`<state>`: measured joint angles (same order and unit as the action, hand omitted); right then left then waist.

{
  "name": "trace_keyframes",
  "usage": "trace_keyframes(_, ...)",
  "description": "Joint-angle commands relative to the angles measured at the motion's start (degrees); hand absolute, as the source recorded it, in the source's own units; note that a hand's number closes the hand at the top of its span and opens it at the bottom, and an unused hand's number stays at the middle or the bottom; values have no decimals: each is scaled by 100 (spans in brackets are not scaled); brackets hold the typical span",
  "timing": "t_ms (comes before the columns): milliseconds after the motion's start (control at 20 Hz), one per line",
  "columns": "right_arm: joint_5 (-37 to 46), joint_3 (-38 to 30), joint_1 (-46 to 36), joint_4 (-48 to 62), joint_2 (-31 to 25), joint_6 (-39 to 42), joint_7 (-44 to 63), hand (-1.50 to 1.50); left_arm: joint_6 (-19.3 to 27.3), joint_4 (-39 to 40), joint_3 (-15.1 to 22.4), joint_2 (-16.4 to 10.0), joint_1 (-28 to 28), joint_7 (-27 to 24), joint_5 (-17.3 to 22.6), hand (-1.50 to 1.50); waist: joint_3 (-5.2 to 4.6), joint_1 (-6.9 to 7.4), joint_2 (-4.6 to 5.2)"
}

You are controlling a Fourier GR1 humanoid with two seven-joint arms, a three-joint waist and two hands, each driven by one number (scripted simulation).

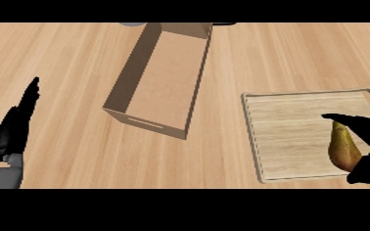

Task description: Pick the pear from the tray and place it in the cardboard box

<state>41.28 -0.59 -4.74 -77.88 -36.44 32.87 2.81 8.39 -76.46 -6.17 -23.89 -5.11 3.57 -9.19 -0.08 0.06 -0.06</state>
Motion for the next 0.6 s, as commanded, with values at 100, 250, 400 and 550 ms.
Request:
trace_keyframes(100, 800, 102, 27, 242, 227, -1363, -341, 150, 13, -75, 31, 178, 185, -154, -105, 0, 10, 12, 3)
trace_keyframes(250, 998, 33, -403, 863, 301, -1752, -641, 150, 40, 171, -41, 128, -325, 147, -223, 0, 11, 10, 20)
trace_keyframes(400, 1104, -157, -352, 672, -15, -1704, -732, 150, -166, -180, -123, 90, -126, 278, -69, 0, 9, 6, 4)
trace_keyframes(550, 1231, 306, -1384, 1408, 440, -2034, -1303, 150, -152, 35, 7, 106, -203, 24, -185, 0, 21, 252, 80)
